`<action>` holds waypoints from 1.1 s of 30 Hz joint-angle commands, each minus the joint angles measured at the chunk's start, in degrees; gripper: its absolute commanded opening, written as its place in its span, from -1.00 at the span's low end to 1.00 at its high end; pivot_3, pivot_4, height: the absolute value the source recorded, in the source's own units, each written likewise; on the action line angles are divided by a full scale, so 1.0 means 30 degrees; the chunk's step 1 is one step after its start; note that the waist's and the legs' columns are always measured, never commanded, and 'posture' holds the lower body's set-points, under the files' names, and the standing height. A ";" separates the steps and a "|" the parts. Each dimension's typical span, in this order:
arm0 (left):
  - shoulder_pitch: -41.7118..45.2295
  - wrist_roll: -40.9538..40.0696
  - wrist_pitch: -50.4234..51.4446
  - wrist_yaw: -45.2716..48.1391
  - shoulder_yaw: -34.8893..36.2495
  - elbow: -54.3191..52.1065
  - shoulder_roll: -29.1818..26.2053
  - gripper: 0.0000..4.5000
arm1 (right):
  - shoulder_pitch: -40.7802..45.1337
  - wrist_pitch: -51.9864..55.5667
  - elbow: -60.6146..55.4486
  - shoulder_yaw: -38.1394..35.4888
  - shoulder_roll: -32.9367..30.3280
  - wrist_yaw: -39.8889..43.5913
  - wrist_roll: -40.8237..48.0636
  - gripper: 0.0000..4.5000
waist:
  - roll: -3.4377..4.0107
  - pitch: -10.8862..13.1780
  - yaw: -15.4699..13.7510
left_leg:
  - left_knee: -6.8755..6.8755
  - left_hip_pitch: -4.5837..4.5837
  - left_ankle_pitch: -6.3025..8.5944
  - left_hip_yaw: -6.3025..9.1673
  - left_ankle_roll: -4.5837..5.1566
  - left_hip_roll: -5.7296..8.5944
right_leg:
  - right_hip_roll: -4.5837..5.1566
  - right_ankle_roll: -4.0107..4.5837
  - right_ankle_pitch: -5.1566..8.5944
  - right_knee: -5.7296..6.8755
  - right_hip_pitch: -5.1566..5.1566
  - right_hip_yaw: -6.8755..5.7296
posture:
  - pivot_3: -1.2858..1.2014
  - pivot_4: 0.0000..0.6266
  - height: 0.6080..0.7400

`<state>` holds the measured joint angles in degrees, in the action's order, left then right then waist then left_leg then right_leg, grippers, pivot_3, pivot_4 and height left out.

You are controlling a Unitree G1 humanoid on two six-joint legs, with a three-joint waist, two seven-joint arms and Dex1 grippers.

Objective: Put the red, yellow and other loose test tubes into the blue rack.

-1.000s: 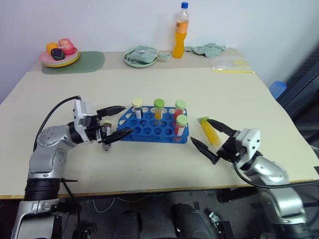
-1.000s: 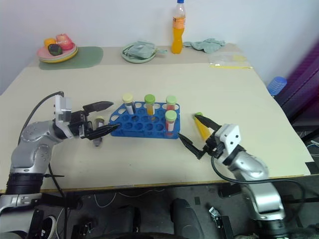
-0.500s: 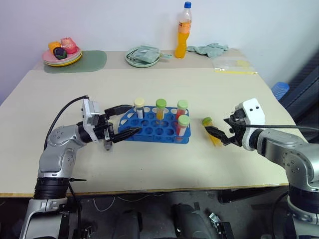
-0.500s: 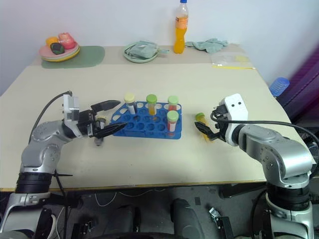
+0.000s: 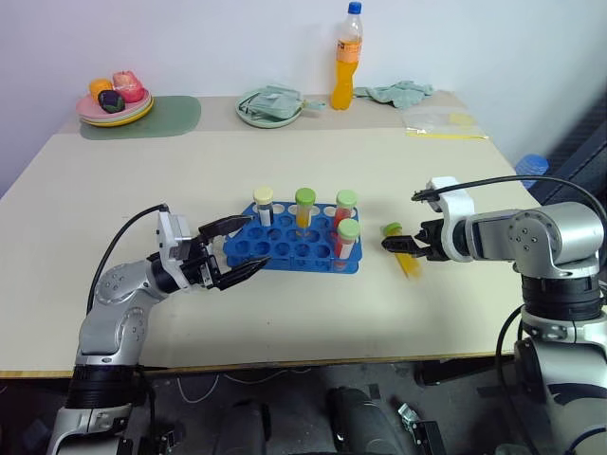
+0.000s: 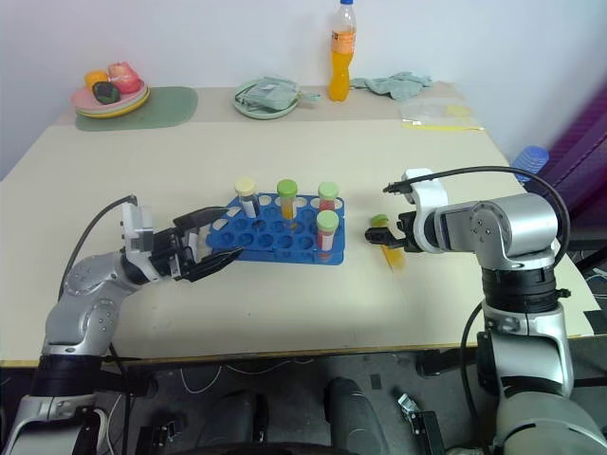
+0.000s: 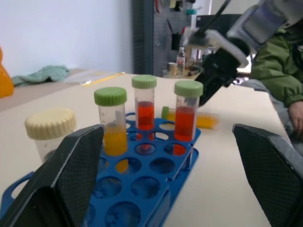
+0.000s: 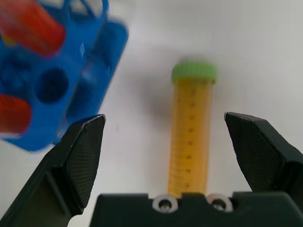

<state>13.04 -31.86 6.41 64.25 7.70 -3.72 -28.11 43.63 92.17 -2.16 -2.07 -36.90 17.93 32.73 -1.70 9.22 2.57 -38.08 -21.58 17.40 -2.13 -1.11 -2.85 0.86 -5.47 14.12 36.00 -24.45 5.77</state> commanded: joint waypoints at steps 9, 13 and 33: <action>-0.0384 -0.0232 0.0031 -0.1643 0.0066 -0.2123 0.0064 1.00 | 0.3673 -0.0681 0.5298 0.2663 0.0409 0.1480 -0.1662 0.98 | 0.0003 0.0002 0.0056 | 0.0014 0.0008 0.0003 0.0006 0.0005 -0.0010 | -0.0022 -0.0003 -0.0002 0.0004 -0.0005 0.0001 | 0.03 -0.52 1.00; -0.0293 -0.0376 0.0421 -0.1981 -0.0039 -0.2628 0.0002 1.00 | 0.3688 -0.1517 0.6250 0.3428 0.0599 0.1975 -0.2236 0.98 | 0.0003 0.0002 0.0024 | 0.0013 0.0006 0.0003 0.0004 0.0004 -0.0009 | -0.0019 -0.0005 -0.0003 0.0003 -0.0005 0.0000 | 0.03 -0.52 1.00; 0.0342 -0.0702 0.1963 -0.2912 -0.0051 -0.3795 -0.0263 1.00 | 0.3809 -0.6376 0.5973 0.2261 -0.0509 0.3153 -0.4558 -0.65 | 0.0015 0.0011 -0.0004 | 0.0013 0.0002 0.0002 0.0004 0.0004 -0.0006 | -0.0023 -0.0006 -0.0002 -0.0004 -0.0007 0.0001 | 0.03 -0.52 1.00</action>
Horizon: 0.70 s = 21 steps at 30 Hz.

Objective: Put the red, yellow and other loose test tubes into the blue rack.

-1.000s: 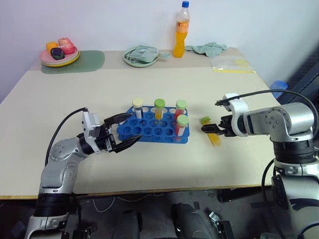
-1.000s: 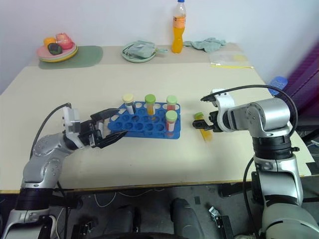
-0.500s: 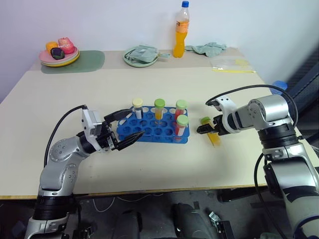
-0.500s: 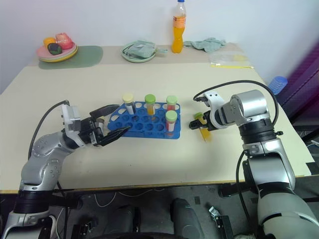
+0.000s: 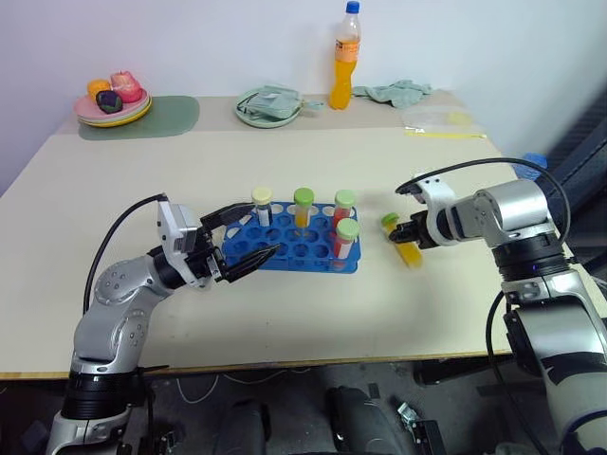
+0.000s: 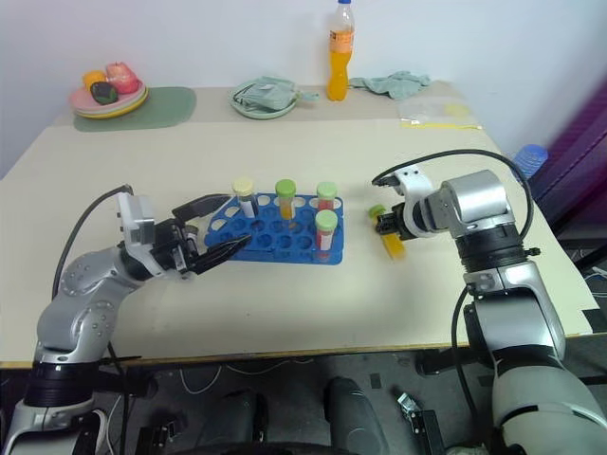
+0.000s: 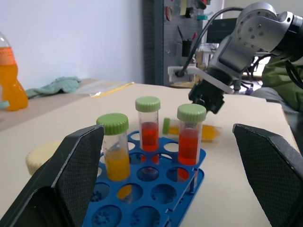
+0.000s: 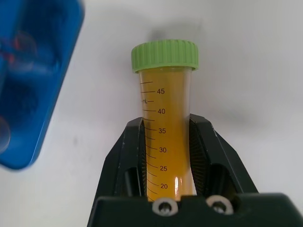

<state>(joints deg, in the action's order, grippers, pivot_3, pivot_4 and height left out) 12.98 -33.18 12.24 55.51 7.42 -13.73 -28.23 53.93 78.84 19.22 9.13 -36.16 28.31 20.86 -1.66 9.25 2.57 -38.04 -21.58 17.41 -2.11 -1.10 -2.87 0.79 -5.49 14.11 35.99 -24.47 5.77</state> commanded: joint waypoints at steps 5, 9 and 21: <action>0.0530 -0.0254 -0.0152 0.0299 0.0139 0.0089 -0.0303 1.00 | 0.0046 -0.6123 -0.3163 -0.6356 0.0215 -0.1319 0.0424 -0.65 | 0.0004 0.0004 0.0008 | 0.0009 -0.0008 0.0000 -0.0003 0.0000 0.0001 | -0.0001 -0.0002 -0.0001 -0.0010 -0.0007 0.0001 | 0.03 -0.52 1.00; 0.0711 -0.0176 -0.0605 0.0932 0.0286 0.1076 -0.0386 1.00 | -0.2315 -0.9587 -0.9002 -0.9195 0.2359 -0.1107 0.2478 -0.65 | 0.0001 0.0002 0.0025 | 0.0039 0.0001 0.0001 0.0018 0.0002 -0.0013 | -0.0031 -0.0065 -0.0033 -0.0003 -0.0011 -0.0004 | 0.03 -0.52 1.00; 0.1233 -0.0304 -0.2124 0.3205 0.1340 0.4478 -0.1493 1.00 | -0.8856 -1.6213 -1.6178 -0.4297 0.9677 -0.3294 0.2306 -0.65 | -0.0008 -0.0004 0.0051 | 0.0048 0.0018 0.0000 0.0027 0.0000 -0.0022 | -0.0011 0.0007 0.0005 0.0011 -0.0001 -0.0028 | 0.03 -0.52 1.00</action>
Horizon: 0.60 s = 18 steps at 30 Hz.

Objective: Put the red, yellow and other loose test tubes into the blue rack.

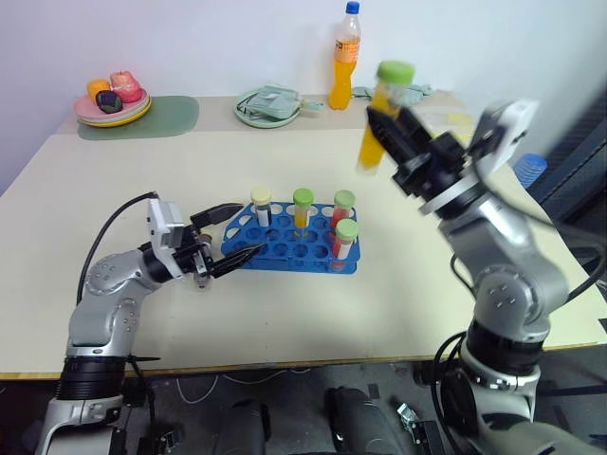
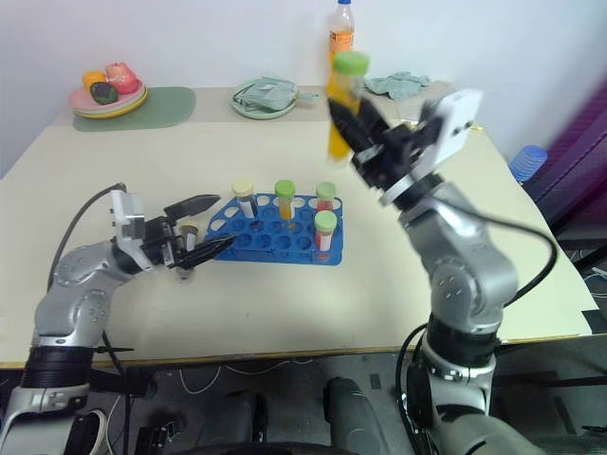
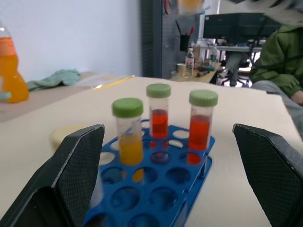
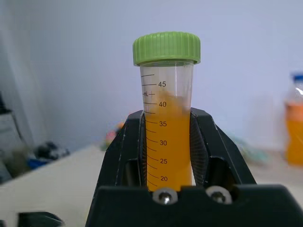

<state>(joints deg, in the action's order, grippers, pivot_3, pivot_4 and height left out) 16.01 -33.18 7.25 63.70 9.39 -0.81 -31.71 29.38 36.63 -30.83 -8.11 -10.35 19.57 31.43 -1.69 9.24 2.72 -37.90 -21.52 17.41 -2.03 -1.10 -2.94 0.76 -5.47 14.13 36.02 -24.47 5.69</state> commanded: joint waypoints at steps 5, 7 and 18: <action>0.0155 -0.0295 -0.0824 0.1299 0.1142 0.1075 -0.0828 1.00 | -0.1614 -0.6112 0.2419 0.4250 0.2554 0.0613 -0.3189 -0.65 | 0.0023 0.0014 0.0007 | -0.0005 0.0000 -0.0002 -0.0013 -0.0003 0.0003 | 0.0001 0.0005 0.0002 0.0007 -0.0010 0.0005 | 0.03 -0.52 1.00; 0.0069 -0.0303 -0.1016 0.1518 0.1343 0.1359 -0.0992 1.00 | -0.1933 -0.7542 0.3377 0.5279 0.2494 0.1320 -0.4043 -0.65 | 0.0020 0.0013 0.0009 | -0.0003 0.0000 -0.0002 -0.0011 -0.0003 0.0001 | 0.0002 0.0006 0.0003 0.0004 -0.0012 0.0004 | 0.03 -0.52 1.00; -0.0636 -0.0492 -0.0294 0.1179 0.1664 -0.0102 -0.1451 1.00 | -0.2564 -1.2982 0.8634 0.6668 0.3183 0.2925 -0.5786 -0.65 | 0.0015 0.0010 -0.0013 | -0.0004 0.0002 -0.0002 -0.0019 -0.0004 0.0002 | 0.0013 0.0013 0.0007 0.0006 -0.0009 0.0004 | 0.03 -0.52 1.00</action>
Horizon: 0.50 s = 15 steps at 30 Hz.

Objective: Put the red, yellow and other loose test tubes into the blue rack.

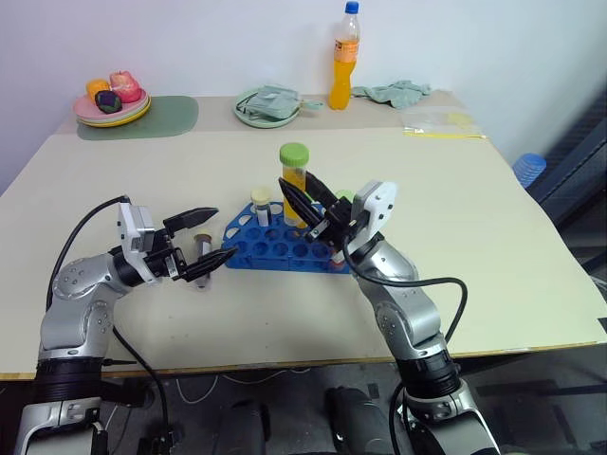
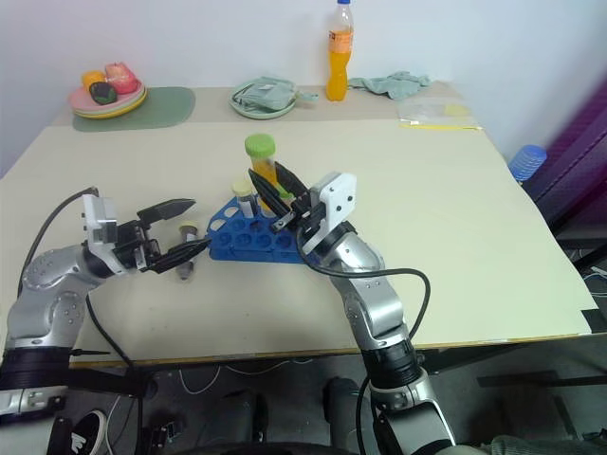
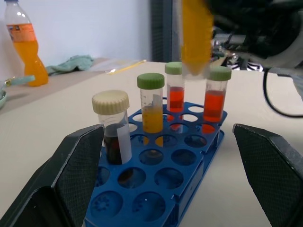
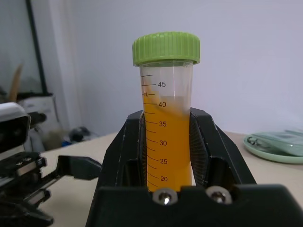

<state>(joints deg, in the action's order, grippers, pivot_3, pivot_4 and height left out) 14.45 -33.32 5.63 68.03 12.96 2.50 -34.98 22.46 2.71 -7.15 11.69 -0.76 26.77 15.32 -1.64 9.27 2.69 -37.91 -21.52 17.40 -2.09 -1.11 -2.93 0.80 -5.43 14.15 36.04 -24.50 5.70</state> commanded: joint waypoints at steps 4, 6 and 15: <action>-0.0081 -0.0611 0.0793 -0.0617 0.0428 -0.1783 -0.0466 1.00 | -0.1034 -0.2489 0.1696 0.0091 -0.0342 0.1280 -0.0441 -0.65 | -0.0004 -0.0003 -0.0001 | -0.0001 0.0006 0.0000 -0.0006 -0.0001 0.0001 | 0.0004 0.0000 0.0000 0.0002 0.0003 0.0003 | 0.03 -0.52 1.00; -0.0072 -0.0646 0.0934 -0.0709 0.0372 -0.1928 -0.0495 1.00 | -0.1305 -0.2667 0.1853 0.0172 -0.0522 0.1645 -0.0484 -0.65 | -0.0004 -0.0003 0.0001 | 0.0000 0.0013 0.0000 0.0001 -0.0001 -0.0001 | 0.0001 0.0001 0.0000 0.0005 0.0008 0.0002 | 0.03 -0.52 1.00; 0.0094 -0.0658 0.1120 -0.0794 0.0200 -0.2030 -0.0497 1.00 | -0.0991 -0.2209 0.0575 0.0304 -0.0787 0.1886 -0.0553 -0.65 | -0.0013 -0.0008 -0.0017 | -0.0002 0.0020 0.0000 -0.0002 -0.0001 0.0001 | 0.0002 0.0002 0.0001 0.0007 0.0013 0.0002 | 0.03 -0.52 1.00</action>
<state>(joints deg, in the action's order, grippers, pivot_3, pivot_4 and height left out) 13.96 -34.40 8.89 65.80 12.80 -1.41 -35.82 18.96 -4.96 -2.70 12.78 -3.03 32.50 12.71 -1.68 9.24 2.64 -37.91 -21.46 17.40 -2.10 -1.11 -2.93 0.80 -5.42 14.15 36.07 -24.46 5.70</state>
